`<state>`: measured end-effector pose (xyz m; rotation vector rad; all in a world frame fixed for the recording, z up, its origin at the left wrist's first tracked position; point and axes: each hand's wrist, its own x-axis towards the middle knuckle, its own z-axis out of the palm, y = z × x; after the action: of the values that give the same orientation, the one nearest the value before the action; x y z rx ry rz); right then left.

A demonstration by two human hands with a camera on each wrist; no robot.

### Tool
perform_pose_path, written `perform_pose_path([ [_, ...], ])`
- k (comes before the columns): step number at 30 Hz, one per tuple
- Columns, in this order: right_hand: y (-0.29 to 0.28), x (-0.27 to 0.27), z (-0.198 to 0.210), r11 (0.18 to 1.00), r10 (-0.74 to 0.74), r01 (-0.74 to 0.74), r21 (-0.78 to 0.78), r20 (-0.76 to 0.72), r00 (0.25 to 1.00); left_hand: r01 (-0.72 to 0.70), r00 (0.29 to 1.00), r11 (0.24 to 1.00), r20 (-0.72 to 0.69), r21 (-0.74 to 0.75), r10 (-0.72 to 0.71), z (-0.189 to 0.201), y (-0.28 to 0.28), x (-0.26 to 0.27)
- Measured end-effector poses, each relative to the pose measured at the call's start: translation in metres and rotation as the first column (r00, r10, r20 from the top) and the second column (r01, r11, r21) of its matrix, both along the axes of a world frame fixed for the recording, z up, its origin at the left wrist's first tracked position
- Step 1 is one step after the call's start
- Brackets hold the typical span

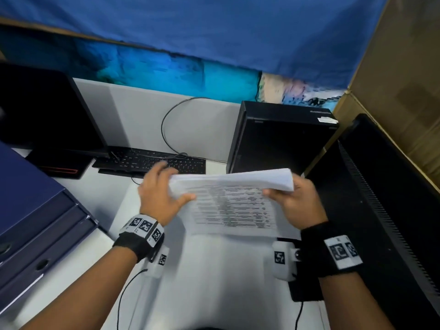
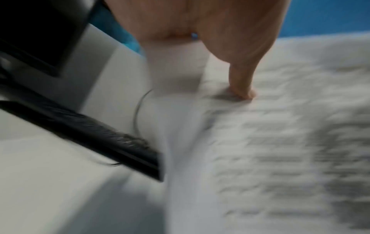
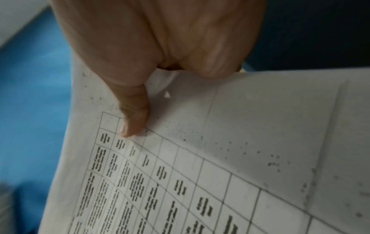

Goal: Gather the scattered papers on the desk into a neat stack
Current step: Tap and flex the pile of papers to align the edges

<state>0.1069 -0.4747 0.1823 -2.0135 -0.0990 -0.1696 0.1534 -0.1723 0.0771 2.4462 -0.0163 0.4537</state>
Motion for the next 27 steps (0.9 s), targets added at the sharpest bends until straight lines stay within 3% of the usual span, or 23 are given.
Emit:
perform_pose_path([
  [1,-0.009,-0.002,-0.003,0.995,-0.033,0.037,0.095,-0.047,0.998,-0.09,0.994,0.995,-0.059,-0.053,0.087,-0.012,0.011,0.0],
  [2,-0.016,-0.003,-0.009,0.98,-0.055,0.07,0.184,-0.088,0.995,-0.137,0.985,0.968,-0.137,-0.21,0.109,-0.022,0.02,0.002],
  [3,-0.022,-0.004,-0.014,0.962,-0.07,0.096,0.255,-0.111,0.991,-0.144,0.975,0.887,-0.214,-0.439,0.052,-0.026,0.027,0.004],
  [4,-0.025,-0.004,-0.02,0.945,-0.081,0.117,0.306,-0.127,0.989,-0.132,0.963,0.735,-0.262,-0.665,-0.063,-0.029,0.031,0.007],
  [6,-0.028,-0.005,-0.035,0.912,-0.086,0.142,0.384,-0.159,0.983,-0.105,0.915,0.438,-0.259,-0.893,-0.309,-0.022,0.03,0.013],
  [7,-0.028,-0.005,-0.044,0.896,-0.085,0.152,0.416,-0.176,0.981,-0.084,0.895,0.384,-0.239,-0.92,-0.377,-0.013,0.026,0.016],
  [8,-0.029,-0.004,-0.055,0.881,-0.089,0.168,0.442,-0.193,0.977,-0.063,0.886,0.404,-0.237,-0.913,-0.398,-0.006,0.022,0.018],
  [13,-0.02,-0.008,-0.108,0.773,-0.228,0.37,0.515,-0.32,0.92,-0.005,0.924,0.741,-0.287,-0.672,-0.254,-0.001,0.012,0.015],
  [14,-0.018,-0.011,-0.118,0.777,-0.273,0.411,0.476,-0.334,0.902,0.01,0.928,0.794,-0.29,-0.608,-0.234,-0.007,0.011,0.012],
  [16,-0.011,-0.017,-0.135,0.832,-0.317,0.431,0.349,-0.337,0.886,0.011,0.919,0.827,-0.321,-0.562,-0.23,-0.023,0.01,0.004],
  [18,-0.005,-0.02,-0.146,0.848,-0.342,0.446,0.286,-0.346,0.874,-0.039,0.901,0.814,-0.373,-0.579,-0.222,-0.038,0.01,-0.003],
  [20,0.001,-0.02,-0.148,0.809,-0.377,0.493,0.321,-0.36,0.853,-0.081,0.892,0.765,-0.388,-0.638,-0.23,-0.046,0.009,-0.007],
  [24,0.002,-0.018,-0.145,0.79,-0.4,0.514,0.334,-0.355,0.845,-0.076,0.929,0.559,-0.261,-0.825,-0.26,-0.042,0.003,-0.014],
  [27,0.0,-0.018,-0.138,0.749,-0.393,0.509,0.424,-0.335,0.856,-0.065,0.953,0.47,-0.194,-0.88,-0.231,-0.032,0.0,-0.013],
])
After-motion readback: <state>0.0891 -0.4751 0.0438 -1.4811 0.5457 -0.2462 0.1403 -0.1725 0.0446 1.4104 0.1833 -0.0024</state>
